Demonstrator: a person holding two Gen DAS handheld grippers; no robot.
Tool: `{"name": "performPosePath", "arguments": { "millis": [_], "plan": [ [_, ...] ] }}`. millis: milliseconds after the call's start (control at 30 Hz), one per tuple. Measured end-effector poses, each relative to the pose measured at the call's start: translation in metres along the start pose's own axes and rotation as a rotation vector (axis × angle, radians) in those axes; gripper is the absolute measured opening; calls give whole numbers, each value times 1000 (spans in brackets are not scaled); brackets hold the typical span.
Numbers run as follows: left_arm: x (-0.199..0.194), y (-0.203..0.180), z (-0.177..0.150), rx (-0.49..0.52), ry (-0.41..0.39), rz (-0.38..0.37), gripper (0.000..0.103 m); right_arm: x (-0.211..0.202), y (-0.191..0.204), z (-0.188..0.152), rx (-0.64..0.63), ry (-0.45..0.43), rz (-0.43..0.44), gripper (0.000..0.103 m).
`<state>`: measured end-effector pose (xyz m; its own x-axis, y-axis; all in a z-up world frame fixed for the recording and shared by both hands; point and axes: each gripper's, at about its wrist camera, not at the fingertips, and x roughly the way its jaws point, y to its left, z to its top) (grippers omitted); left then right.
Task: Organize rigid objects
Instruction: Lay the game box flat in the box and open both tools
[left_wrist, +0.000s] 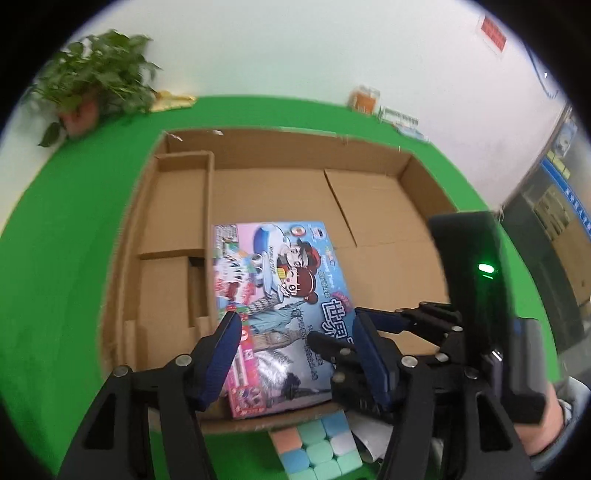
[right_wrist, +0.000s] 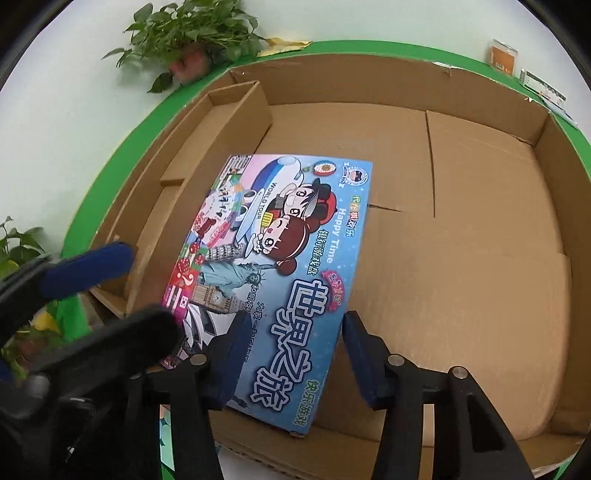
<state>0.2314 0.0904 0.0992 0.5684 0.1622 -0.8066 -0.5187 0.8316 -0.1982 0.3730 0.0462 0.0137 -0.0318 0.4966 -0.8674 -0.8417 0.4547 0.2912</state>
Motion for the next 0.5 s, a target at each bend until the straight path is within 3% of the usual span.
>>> {"name": "performPosePath", "arguments": {
  "millis": [100, 167, 200, 233, 267, 333, 433, 500],
  "plan": [
    [-40, 3, -14, 5, -131, -26, 61, -20, 0, -13, 10, -54, -5, 51],
    [-68, 0, -28, 29, -236, 18, 65, -51, 4, -37, -19, -172, -50, 72],
    [-79, -3, -35, 46, -273, 45, 69, -74, 7, -53, -36, -262, -78, 94],
    [-88, -9, -41, 61, -311, 86, 82, -93, 2, -70, -42, -321, -100, 103],
    [-101, -14, -52, 79, -364, 127, 88, -117, 4, -90, -48, -407, -131, 102],
    [-117, -21, -66, 98, -440, 160, 88, -140, 4, -112, -52, -465, -159, 102],
    [-132, -27, -86, 70, -466, 185, 88, -166, 3, -155, -32, -508, -169, 102],
    [-135, -30, -96, 54, -469, 160, 80, -181, 1, -182, -10, -525, -142, 96]
  ]
}}
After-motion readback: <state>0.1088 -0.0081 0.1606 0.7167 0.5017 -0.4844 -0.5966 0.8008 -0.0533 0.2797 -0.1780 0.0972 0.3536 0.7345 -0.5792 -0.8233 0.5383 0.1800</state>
